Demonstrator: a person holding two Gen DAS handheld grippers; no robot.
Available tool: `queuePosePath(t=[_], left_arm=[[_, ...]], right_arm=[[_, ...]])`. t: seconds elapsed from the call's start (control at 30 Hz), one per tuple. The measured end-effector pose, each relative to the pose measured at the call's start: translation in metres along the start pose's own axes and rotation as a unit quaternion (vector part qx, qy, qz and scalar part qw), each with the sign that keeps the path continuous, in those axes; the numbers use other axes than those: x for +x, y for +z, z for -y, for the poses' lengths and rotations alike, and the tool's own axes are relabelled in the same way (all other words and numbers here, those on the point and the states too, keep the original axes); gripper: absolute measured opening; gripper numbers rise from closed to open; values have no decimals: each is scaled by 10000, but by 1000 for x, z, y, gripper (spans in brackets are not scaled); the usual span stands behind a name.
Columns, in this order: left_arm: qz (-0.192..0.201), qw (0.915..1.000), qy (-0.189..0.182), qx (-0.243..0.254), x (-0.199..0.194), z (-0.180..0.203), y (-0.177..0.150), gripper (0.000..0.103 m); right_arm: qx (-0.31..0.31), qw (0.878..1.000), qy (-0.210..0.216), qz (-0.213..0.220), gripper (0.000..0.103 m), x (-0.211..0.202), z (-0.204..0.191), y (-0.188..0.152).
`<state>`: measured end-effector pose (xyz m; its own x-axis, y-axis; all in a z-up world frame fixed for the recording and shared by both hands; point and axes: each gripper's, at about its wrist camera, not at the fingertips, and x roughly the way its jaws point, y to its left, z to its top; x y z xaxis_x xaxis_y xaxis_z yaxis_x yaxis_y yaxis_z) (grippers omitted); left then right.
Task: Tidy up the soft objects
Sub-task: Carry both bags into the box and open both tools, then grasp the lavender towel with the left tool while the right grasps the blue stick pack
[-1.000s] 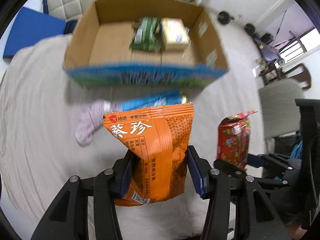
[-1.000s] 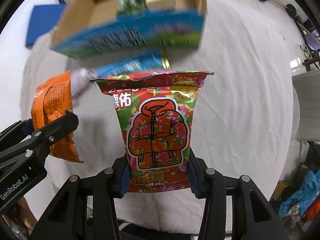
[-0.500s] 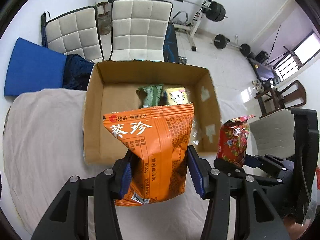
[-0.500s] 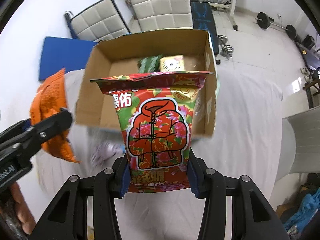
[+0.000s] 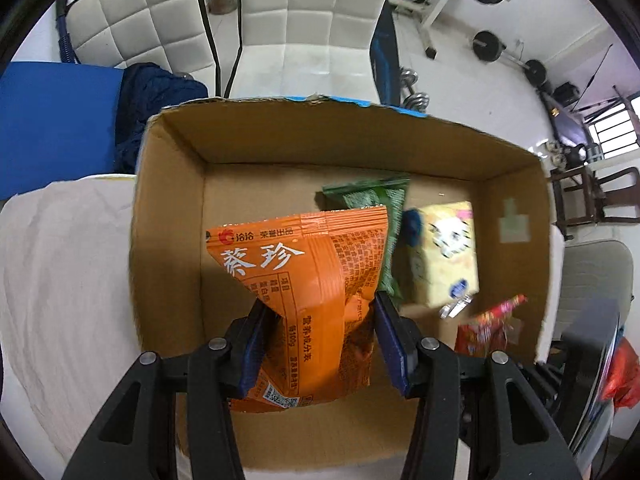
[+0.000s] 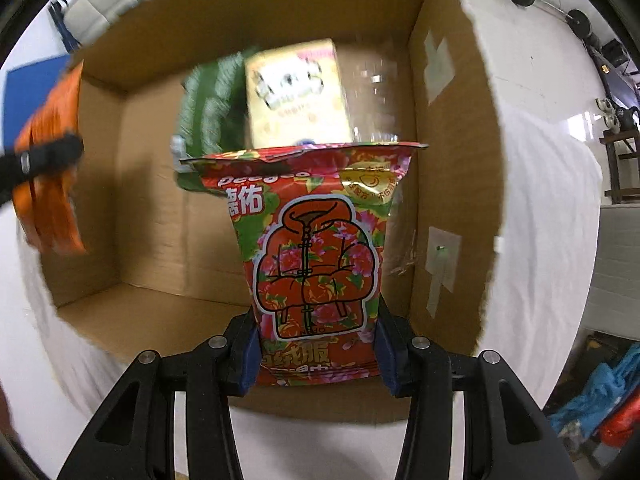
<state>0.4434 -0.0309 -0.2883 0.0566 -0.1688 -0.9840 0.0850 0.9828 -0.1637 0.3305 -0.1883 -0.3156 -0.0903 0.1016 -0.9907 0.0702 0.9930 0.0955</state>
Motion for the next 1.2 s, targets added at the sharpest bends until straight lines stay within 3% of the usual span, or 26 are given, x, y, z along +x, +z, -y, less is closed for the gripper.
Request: queuePosePath(t=[0.27,0.4,0.5,0.57,0.7,0.8,0.83,0.87,1.07,1.2], left_arm=[[-300,9995,-85,23,35,-3,37,50],[-543,9984,120,-39,47,-6,45,50],[-693,9975,147,-70,50,-10,50,51],[-600,9980,195,-36,43,-10,50,60],[-306,9993,215,-14,19,-10,45,63],[19,9998,212,-34,-3,-12,37,87],[131,9996,231,-50,-9,-13,33,95],[233,9994,249,-56,-16,-14,28,99],[698,9974,62,-154,-50,-14,-18,99],[1030,9945,152,-68,-71,-9,-57,99]], right_arm=[[-121,9993,-114,-331,50,26,-5,7],[-105,9988,-153,-451,52,39,-1,16],[-98,9984,-13,-549,64,37,0,17],[-114,9988,-13,-467,70,31,-2,18],[-242,9995,-144,-173,89,10,-9,15],[-286,9994,-197,-10,93,-4,-11,11],[-265,9995,-194,32,103,-6,-11,12],[-237,9995,-172,98,103,-12,-8,9],[-47,9985,-155,517,103,-39,-12,-1],[-59,9965,-222,799,103,-58,-14,-11]])
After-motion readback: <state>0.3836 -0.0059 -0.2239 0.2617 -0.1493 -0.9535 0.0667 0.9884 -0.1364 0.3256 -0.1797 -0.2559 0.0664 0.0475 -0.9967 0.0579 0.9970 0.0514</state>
